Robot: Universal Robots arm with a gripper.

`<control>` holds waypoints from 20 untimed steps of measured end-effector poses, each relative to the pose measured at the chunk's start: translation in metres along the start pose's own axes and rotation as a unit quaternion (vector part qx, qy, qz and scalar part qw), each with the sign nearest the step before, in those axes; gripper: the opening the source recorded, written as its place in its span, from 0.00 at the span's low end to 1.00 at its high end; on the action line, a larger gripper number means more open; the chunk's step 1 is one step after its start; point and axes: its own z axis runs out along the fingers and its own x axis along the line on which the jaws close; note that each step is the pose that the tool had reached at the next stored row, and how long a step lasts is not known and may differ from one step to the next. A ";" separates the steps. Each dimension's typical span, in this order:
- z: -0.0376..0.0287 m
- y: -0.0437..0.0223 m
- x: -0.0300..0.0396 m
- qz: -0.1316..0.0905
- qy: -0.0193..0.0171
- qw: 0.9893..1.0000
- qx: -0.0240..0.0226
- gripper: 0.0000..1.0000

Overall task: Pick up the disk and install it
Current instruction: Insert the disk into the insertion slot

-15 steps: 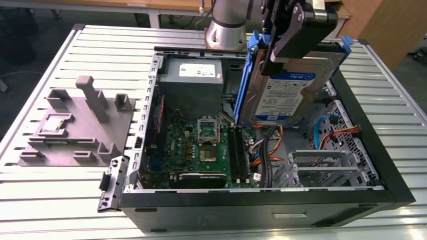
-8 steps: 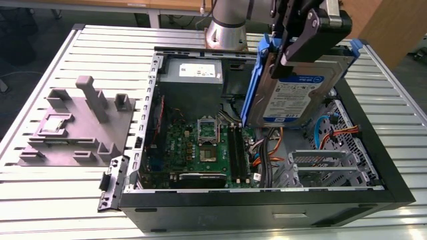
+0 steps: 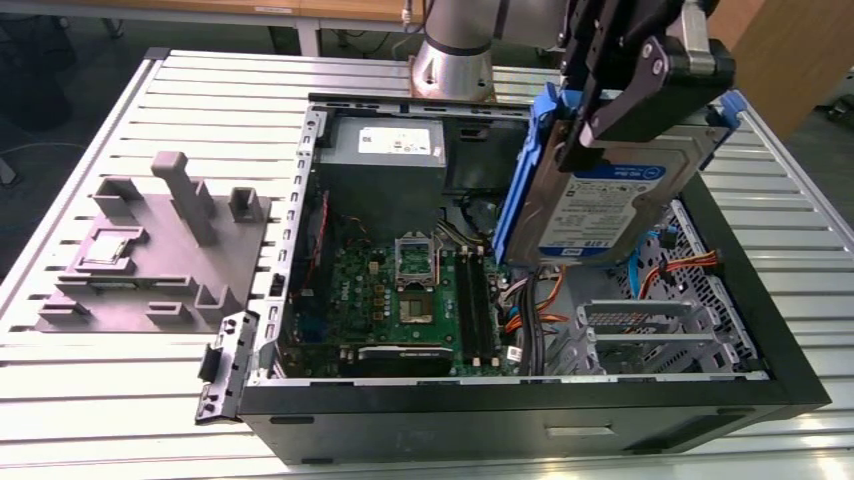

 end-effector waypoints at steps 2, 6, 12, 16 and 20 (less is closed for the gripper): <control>0.0003 -0.0021 0.0020 0.000 0.000 1.000 0.000 0.36; 0.0011 -0.0074 0.0033 0.000 0.000 1.000 0.000 0.36; 0.0029 -0.0164 0.0033 0.000 0.000 1.000 0.000 0.36; 0.0045 -0.0202 0.0035 0.000 0.000 1.000 0.000 0.36; 0.0058 -0.0221 0.0063 0.000 0.000 1.000 0.000 0.36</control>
